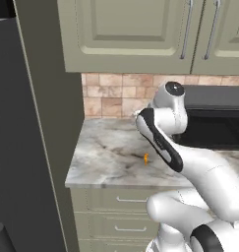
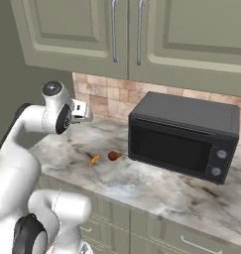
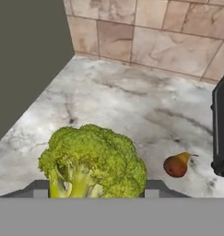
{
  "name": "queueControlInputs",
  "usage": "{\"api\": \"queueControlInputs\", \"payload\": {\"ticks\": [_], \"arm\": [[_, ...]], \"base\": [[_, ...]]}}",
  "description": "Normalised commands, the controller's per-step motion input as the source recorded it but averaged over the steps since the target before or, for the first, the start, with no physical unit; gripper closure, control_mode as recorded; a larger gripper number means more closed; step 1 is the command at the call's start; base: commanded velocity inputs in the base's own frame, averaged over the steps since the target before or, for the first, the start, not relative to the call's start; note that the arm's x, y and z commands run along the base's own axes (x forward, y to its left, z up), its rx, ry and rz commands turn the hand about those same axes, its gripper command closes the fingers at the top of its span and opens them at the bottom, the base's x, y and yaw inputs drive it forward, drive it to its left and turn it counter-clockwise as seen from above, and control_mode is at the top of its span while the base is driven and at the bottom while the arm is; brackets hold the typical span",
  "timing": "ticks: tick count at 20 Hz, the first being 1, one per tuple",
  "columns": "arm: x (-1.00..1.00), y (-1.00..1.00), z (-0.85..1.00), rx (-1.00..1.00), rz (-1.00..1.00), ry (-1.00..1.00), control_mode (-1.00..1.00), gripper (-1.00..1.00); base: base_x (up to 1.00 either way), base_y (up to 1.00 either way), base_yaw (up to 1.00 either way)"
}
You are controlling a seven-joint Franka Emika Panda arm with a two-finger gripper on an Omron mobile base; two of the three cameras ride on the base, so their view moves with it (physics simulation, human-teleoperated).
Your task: Open the fridge, remove the pear, broccoli, and shrimp, and place them on any counter.
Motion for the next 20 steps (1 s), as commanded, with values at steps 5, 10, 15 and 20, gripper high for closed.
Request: {"api": "queueControlInputs", "payload": {"ticks": [5,10,15,20], "arm": [[1.0,0.08,-1.0,0.0,0.0,0.3,-1.0,1.0],[0.97,0.0,-0.98,0.0,0.0,0.21,-1.0,1.0],[0.46,0.05,-0.79,-0.05,0.0,0.0,-1.0,1.0],[0.11,0.0,-0.57,-0.07,0.0,0.0,-1.0,1.0]], "base": [[0.0,0.0,0.0],[0.0,0.0,0.0],[0.0,0.0,0.0],[0.0,0.0,0.0]]}}
